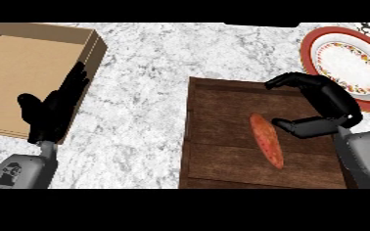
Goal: Pick the sweet potato from the tray and place it in the plate
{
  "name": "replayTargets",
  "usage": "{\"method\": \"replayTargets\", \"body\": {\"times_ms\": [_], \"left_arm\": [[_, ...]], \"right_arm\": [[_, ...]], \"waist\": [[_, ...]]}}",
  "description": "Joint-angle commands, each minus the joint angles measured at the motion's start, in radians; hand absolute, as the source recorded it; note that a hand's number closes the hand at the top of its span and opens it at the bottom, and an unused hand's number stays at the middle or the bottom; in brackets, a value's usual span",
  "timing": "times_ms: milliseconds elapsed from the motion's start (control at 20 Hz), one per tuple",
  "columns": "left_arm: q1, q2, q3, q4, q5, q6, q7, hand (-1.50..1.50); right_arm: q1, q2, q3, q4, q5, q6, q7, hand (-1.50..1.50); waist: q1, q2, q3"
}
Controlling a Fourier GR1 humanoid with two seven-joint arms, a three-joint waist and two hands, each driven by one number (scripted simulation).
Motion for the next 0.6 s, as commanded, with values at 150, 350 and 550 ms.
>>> {"method": "replayTargets", "body": {"times_ms": [150,350,550], "left_arm": [[-0.017,-0.032,0.003,0.091,0.008,-0.021,-0.011,0.0],[-0.031,-0.06,-0.009,0.077,-0.007,0.006,0.005,0.0],[-0.044,-0.045,0.027,0.128,-0.004,-0.016,-0.017,0.0]], "right_arm": [[-0.098,-0.05,0.052,0.296,0.072,0.357,-0.33,-1.5],[-0.123,-0.121,0.101,0.364,0.26,0.346,-0.513,-1.5],[-0.215,-0.15,0.145,0.411,0.329,0.32,-0.543,-1.5]], "waist": [[-0.021,-0.004,0.003],[-0.026,-0.008,0.003],[-0.037,-0.013,0.001]]}}
